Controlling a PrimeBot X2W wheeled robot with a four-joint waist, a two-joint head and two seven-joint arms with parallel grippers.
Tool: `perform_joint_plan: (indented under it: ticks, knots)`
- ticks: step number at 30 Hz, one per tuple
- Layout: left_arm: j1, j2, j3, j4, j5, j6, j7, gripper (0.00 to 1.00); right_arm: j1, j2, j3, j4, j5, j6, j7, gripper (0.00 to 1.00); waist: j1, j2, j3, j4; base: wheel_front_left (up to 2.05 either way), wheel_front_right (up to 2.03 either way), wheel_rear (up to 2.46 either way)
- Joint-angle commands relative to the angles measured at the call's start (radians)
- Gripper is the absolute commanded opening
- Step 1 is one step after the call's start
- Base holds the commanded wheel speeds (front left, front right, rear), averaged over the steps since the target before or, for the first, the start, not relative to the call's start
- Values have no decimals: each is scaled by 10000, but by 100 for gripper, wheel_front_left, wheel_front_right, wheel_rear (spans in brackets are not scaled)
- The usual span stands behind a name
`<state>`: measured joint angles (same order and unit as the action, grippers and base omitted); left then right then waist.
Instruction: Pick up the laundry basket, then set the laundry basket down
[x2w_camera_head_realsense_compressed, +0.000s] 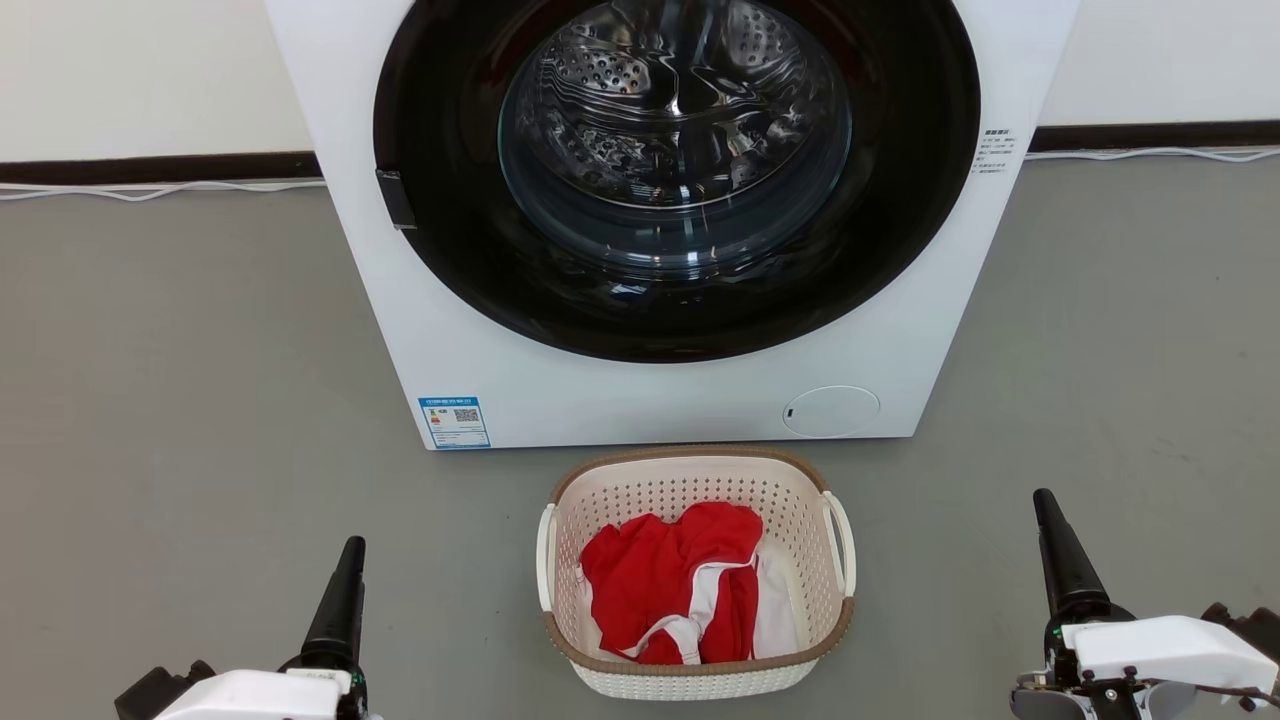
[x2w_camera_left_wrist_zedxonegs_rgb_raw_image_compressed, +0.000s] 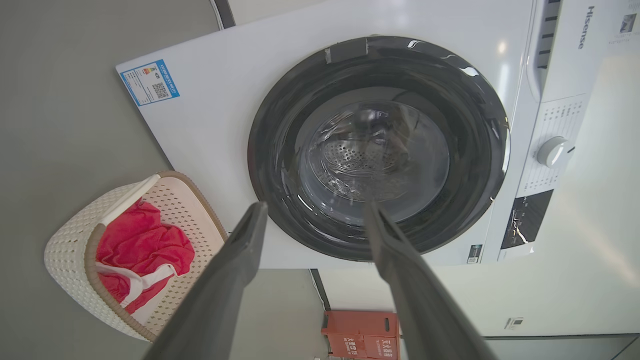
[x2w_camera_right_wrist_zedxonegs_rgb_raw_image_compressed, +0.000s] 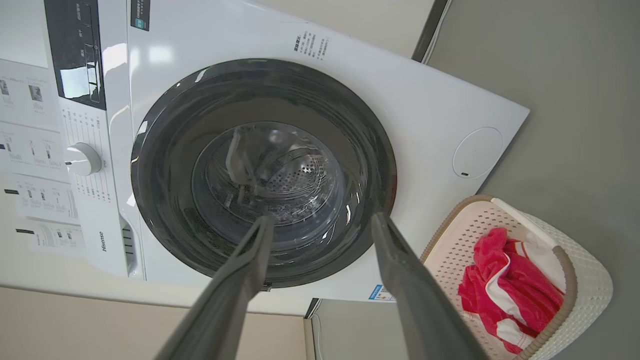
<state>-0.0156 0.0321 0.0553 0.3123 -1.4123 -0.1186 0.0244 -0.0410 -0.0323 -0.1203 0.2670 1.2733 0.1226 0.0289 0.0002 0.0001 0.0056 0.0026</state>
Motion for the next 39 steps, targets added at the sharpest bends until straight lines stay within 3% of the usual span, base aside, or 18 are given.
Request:
perform_joint_plan:
  ticks: [1, 22, 39]
  knots:
    - [-231, 84, 22, -309, 333, 39, -114, 100, -121, -101, 79, -385, -463, 23, -158, 100, -1, -1, 1, 6, 0, 0, 0]
    - [-78, 106, -174, -656, 3618, 139, -729, 100, -49, -137, 234, -445, -4256, 36, -773, 100, -1, -1, 18, -1, 0, 0, 0]
    - [0, 123, -195, -654, 6339, 158, -1226, 100, -76, -227, 224, 38, -6632, 46, -1271, 100, -1, -1, 38, -18, 0, 0, 0]
